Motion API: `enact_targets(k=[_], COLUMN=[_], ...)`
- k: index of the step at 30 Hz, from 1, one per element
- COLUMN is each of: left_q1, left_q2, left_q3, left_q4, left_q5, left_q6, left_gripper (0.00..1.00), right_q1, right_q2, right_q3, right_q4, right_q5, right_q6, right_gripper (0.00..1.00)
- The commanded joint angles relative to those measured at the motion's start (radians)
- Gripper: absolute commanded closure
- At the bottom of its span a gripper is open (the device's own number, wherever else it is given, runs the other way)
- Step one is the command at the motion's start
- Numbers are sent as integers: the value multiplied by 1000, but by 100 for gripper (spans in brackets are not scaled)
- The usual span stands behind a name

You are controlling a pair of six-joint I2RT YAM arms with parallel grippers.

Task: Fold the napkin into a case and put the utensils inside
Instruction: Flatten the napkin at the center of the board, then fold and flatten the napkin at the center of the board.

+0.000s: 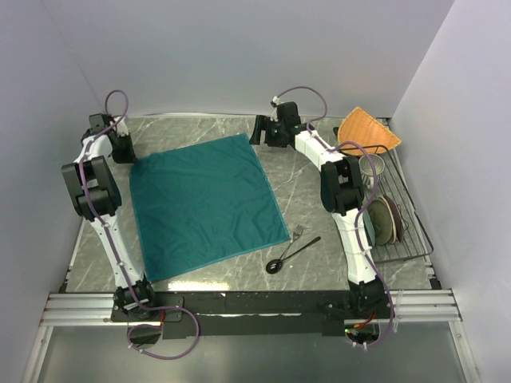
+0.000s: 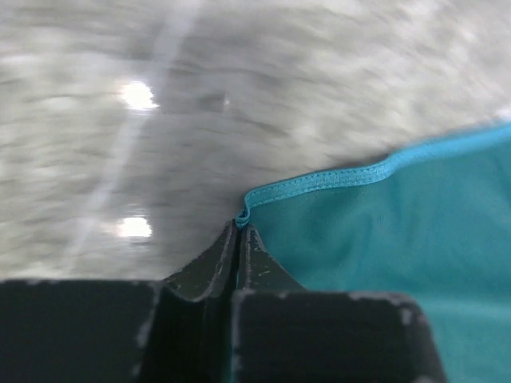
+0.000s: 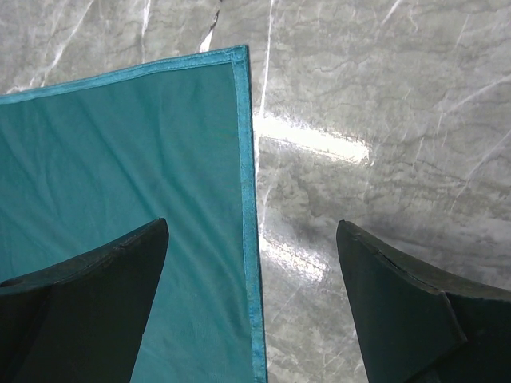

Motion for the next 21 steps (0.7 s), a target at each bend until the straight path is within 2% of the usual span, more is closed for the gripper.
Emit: enact_targets(k=[1, 6, 9, 15, 21], left_q1=[-80, -192, -234, -254, -254], left_q2=[-99, -268, -384, -599, -748], left_q3=[-52, -162, -327, -591, -831], left_q4=[-48, -95, -143, -335, -468], left_q5=[109, 145, 168, 264, 235], left_q6=[106, 283, 398, 622, 872], left_gripper=[99, 99, 99, 99, 99], right_q1=[-14, -31, -41, -54, -56], right_q2=[-89, -112, -126, -140, -160], right_q3=[-13, -36, -41, -28, -31], right_q4=[13, -1, -21, -125, -211], right_q5=[-27, -90, -127, -164, -178], right_q6=[-14, -47, -76, -182, -226], right_gripper=[6, 5, 5, 5, 7])
